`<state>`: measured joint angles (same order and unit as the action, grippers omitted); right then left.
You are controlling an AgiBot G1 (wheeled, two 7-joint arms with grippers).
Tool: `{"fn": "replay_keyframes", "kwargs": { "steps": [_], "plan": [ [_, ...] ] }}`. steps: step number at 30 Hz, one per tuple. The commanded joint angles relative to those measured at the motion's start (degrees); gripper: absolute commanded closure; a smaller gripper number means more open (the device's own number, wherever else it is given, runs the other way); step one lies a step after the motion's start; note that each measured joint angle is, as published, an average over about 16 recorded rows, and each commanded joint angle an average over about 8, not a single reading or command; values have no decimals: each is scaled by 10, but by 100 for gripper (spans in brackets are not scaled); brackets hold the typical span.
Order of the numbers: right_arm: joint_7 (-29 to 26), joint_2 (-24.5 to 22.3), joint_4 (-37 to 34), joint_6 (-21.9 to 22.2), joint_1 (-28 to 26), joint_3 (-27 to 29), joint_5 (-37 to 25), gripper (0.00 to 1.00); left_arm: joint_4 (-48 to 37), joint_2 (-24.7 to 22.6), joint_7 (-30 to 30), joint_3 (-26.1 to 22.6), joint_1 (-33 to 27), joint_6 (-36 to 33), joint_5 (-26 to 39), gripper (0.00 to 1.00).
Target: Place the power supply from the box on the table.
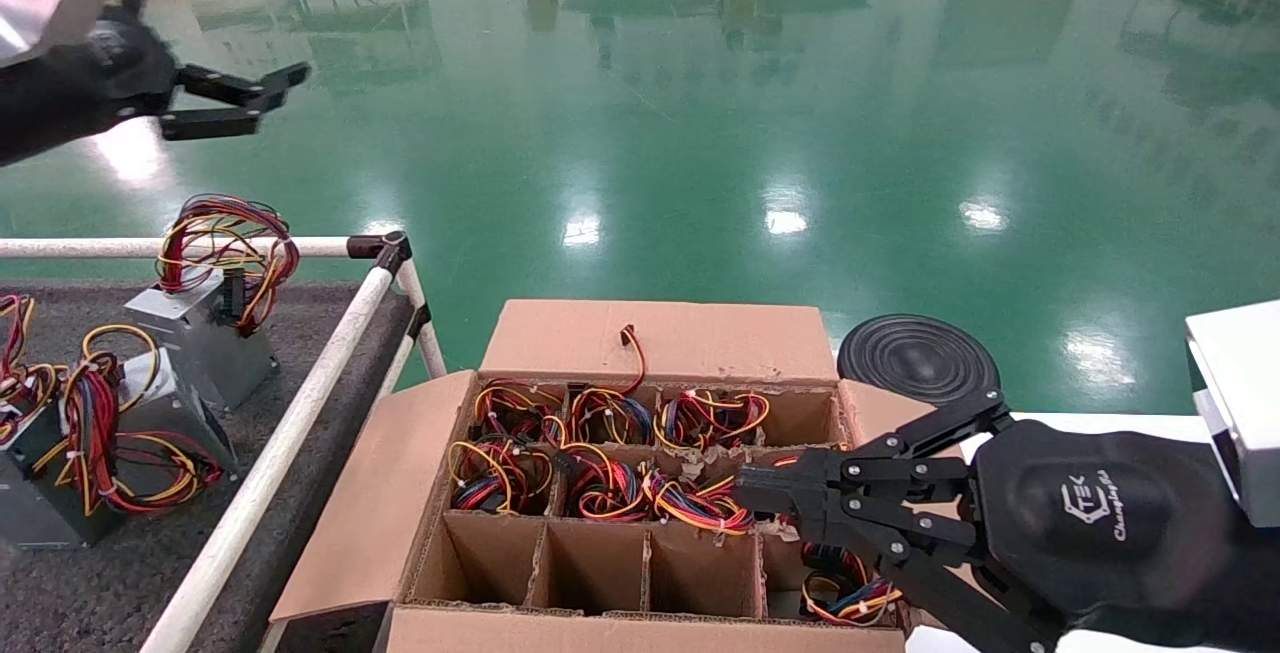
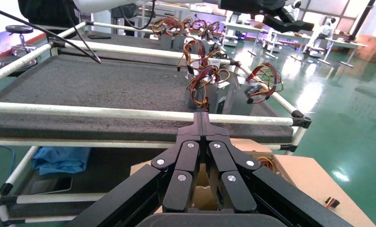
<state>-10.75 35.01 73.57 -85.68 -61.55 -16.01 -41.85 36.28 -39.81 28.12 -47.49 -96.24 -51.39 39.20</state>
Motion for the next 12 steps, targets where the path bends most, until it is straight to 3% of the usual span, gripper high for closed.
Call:
{"fn": "replay_keyframes", "kwargs": {
  "steps": [1,2,12],
  "plan": [
    [0,0,0,0,0,0,0,7,8,-7,-2,-1,2,-6,-9,0],
    [0,0,0,0,0,0,0,0,11,-10,-2,-2,2,-9,-12,0],
    [0,0,0,0,0,0,0,0,25,-20,-6,-2,5,-19,-24,0]
  ]
}}
